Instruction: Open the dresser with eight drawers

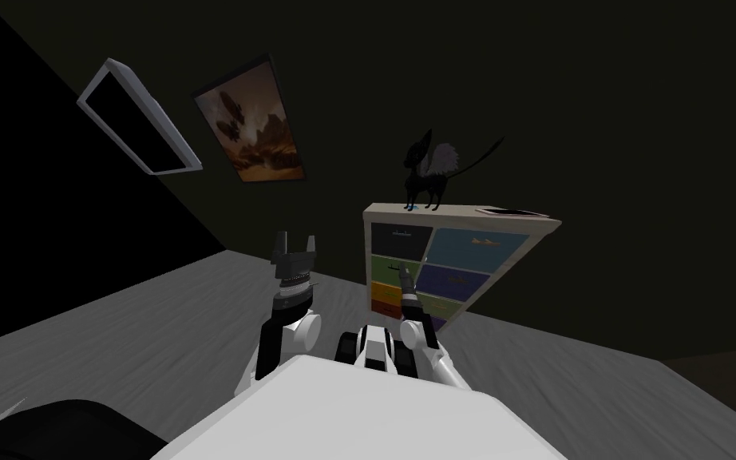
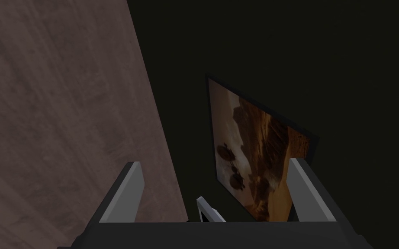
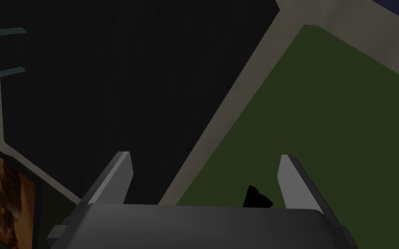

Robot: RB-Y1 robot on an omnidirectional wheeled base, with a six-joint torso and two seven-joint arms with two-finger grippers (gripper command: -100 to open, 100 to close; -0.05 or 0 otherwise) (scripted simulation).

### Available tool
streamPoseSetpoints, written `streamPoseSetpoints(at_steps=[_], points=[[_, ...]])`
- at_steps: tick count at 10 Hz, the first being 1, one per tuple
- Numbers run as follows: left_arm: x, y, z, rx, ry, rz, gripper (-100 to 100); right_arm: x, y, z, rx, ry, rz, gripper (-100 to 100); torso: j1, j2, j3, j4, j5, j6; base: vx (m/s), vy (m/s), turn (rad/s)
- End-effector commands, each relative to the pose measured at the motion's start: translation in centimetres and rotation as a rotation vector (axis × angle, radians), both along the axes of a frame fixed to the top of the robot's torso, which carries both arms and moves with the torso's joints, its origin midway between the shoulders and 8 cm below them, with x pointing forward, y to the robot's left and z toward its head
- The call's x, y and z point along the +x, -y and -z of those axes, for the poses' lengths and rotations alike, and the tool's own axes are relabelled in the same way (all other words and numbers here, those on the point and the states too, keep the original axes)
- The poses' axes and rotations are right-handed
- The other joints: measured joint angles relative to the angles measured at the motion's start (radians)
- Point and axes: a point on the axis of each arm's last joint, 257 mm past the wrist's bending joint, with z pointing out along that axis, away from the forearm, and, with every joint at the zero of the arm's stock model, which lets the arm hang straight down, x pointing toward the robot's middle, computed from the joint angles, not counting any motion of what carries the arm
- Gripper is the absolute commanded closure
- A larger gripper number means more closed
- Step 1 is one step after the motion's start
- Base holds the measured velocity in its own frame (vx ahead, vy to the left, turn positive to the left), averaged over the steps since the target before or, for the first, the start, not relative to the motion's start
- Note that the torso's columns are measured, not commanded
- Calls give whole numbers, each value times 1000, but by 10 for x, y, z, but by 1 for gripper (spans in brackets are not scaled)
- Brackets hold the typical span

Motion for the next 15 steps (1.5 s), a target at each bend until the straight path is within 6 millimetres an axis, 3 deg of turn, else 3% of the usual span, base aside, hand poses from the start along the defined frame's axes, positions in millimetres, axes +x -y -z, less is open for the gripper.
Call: streamPoseSetpoints(at_steps=[1,6,10,11,15], points=[[0,0,0,0,0,0,0,3,-5,15,67,-34,-34,-100,0,-1,0,0,0,0,-24,2,12],[0,0,0,0,0,0,0,13,-11,43,176,-103,-83,-100,0,-1,-1,0,0,0,-27,2,17],[0,0,0,0,0,0,0,22,-14,32,170,-97,-83,-100,0,-4,-2,-1,0,0,28,-6,-16],[0,0,0,0,0,0,0,14,-12,40,168,-98,-80,100,0,-1,-1,0,0,0,-30,8,48],[0,0,0,0,0,0,0,19,-21,29,166,-96,-94,100,2,10,6,6,2,1,-108,5,-26]])
